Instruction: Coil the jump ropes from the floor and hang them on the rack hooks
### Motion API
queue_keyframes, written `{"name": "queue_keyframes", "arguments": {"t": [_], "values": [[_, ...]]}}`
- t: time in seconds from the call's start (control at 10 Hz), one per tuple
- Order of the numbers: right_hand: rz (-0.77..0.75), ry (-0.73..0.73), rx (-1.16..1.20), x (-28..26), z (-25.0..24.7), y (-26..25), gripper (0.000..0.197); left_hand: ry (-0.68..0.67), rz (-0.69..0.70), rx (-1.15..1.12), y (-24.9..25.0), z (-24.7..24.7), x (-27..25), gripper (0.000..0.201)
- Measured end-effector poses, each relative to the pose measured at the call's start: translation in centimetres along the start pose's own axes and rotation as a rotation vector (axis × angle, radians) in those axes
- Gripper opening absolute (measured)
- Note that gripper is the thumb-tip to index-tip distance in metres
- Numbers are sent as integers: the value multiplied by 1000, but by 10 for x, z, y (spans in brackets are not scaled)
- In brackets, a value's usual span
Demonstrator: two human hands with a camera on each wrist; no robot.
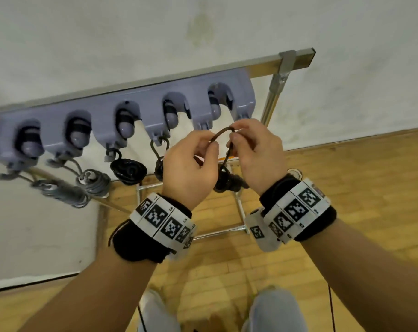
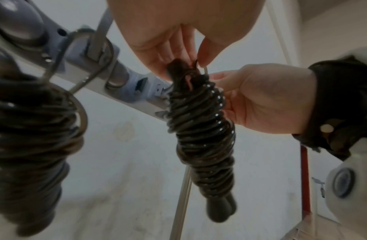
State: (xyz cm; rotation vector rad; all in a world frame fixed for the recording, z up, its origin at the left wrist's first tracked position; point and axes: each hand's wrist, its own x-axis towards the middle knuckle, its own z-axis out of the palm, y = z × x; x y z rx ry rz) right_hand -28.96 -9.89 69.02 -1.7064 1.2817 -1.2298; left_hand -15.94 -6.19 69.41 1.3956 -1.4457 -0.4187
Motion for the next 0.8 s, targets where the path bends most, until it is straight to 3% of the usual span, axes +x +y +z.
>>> {"name": "queue_keyframes", "arguments": {"t": [0.1,0.4,0.7,0.8], "values": [[64,-44,-3,7,9,-6,13,12,-76,64,-1,-9,9,10],[243,-42,-166,25,29,-11,9,-155,-244,417,-5,-14,36,14],[289,-165,-272,22,25,-25,23,-325,-330,570,15,-20,44,21],[302,-130,-312,23,15,-37,25,-333,-240,565,31,-34,51,20]]}}
